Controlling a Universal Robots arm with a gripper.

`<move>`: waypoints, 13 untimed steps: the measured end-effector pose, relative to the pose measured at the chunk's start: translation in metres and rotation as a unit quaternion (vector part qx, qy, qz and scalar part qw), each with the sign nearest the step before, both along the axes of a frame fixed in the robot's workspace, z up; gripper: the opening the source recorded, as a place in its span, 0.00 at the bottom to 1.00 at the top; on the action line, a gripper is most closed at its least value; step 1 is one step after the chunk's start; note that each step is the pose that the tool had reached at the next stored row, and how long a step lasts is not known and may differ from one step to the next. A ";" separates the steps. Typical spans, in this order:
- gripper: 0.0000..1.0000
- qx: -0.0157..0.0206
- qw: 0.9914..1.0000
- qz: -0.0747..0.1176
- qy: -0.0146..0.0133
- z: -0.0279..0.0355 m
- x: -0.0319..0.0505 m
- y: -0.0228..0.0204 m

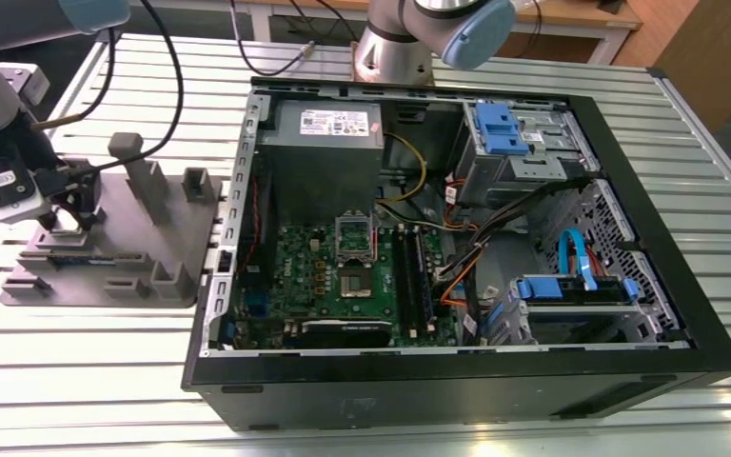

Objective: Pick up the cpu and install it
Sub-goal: 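Pick up the cpu and move it towards the insertion slot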

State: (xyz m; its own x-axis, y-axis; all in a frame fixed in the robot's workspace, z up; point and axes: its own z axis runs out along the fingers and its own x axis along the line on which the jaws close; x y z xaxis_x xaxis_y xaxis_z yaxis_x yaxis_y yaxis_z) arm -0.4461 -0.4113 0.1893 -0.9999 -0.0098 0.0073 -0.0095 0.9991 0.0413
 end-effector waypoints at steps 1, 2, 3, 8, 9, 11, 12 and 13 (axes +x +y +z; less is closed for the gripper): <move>0.47 0.000 1.000 0.000 0.000 0.0002 0.0000 0.0000; 0.47 0.000 1.000 0.000 0.000 0.0004 0.0000 0.0000; 0.47 0.000 1.000 0.000 0.000 0.0007 0.0000 0.0000; 0.47 0.000 1.000 0.000 0.000 0.0020 0.0000 0.0000; 0.47 0.000 1.000 0.000 0.000 0.0022 0.0000 0.0000; 0.47 0.000 1.000 0.000 0.000 0.0033 -0.0001 0.0000; 0.47 0.000 1.000 0.000 0.000 0.0037 0.0000 0.0000; 0.47 0.000 1.000 0.000 0.000 0.0043 0.0000 0.0000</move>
State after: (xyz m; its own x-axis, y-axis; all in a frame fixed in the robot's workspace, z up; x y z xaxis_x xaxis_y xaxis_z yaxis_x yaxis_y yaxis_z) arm -0.4461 -0.4113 0.1935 -0.9999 -0.0098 0.0074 -0.0095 0.9991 0.0412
